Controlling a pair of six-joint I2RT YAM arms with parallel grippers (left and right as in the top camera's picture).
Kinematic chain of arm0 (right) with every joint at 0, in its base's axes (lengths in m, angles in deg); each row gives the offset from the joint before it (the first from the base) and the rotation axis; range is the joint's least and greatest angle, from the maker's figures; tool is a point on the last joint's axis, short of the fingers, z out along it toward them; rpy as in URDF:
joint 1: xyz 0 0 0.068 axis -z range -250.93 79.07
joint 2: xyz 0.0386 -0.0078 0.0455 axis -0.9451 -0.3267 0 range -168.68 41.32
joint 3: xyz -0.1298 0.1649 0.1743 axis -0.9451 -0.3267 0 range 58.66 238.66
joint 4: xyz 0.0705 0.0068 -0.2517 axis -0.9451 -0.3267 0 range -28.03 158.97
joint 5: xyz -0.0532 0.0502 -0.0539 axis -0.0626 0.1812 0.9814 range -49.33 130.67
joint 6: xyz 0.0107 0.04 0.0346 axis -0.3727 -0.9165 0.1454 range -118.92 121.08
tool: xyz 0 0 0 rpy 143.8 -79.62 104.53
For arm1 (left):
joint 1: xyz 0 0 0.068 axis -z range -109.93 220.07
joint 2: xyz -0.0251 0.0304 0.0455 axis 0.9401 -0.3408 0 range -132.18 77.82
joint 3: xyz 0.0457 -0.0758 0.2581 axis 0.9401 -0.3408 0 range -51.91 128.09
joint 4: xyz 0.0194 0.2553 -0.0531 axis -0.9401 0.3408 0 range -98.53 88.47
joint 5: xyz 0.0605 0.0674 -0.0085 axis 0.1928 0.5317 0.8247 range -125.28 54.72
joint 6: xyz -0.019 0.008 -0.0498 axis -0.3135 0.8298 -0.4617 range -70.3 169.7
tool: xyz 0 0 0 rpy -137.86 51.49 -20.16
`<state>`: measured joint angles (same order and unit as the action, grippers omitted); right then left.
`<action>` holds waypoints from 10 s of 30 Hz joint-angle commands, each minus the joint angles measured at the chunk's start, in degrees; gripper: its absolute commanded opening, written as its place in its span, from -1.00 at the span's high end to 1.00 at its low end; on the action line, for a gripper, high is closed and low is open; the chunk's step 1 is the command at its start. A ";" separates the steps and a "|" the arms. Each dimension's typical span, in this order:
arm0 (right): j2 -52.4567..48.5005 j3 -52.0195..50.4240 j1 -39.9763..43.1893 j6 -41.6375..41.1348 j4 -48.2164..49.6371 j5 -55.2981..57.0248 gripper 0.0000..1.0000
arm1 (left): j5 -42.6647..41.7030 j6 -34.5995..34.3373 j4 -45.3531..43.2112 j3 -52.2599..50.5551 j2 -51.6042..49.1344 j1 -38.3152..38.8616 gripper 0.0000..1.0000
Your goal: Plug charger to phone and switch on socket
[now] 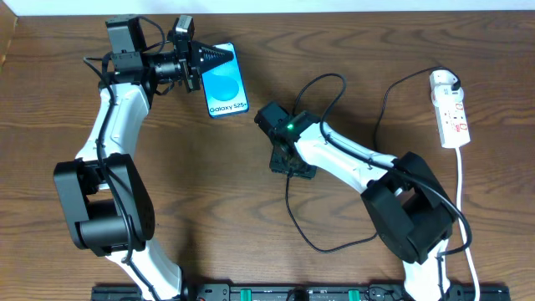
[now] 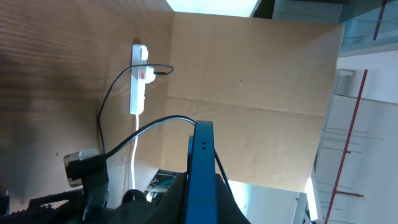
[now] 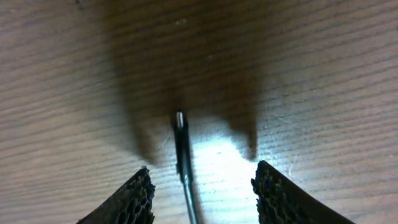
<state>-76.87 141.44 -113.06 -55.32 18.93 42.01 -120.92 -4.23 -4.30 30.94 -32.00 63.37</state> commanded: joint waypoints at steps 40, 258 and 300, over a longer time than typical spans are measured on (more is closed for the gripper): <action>-2.71 0.63 1.62 -0.96 -1.40 1.33 0.90 | -2.43 0.57 -0.26 -0.13 1.64 -0.20 0.85; -2.78 8.41 22.32 84.04 10.88 -90.77 0.97 | 12.37 7.87 -23.85 -0.98 1.60 11.52 0.86; -2.78 8.39 22.32 72.70 19.21 -90.75 0.97 | 10.62 9.38 -23.85 -1.01 1.60 12.68 0.86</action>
<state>-79.27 148.69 -90.50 19.01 36.89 -46.70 -106.89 3.71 -28.27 30.48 -32.00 74.17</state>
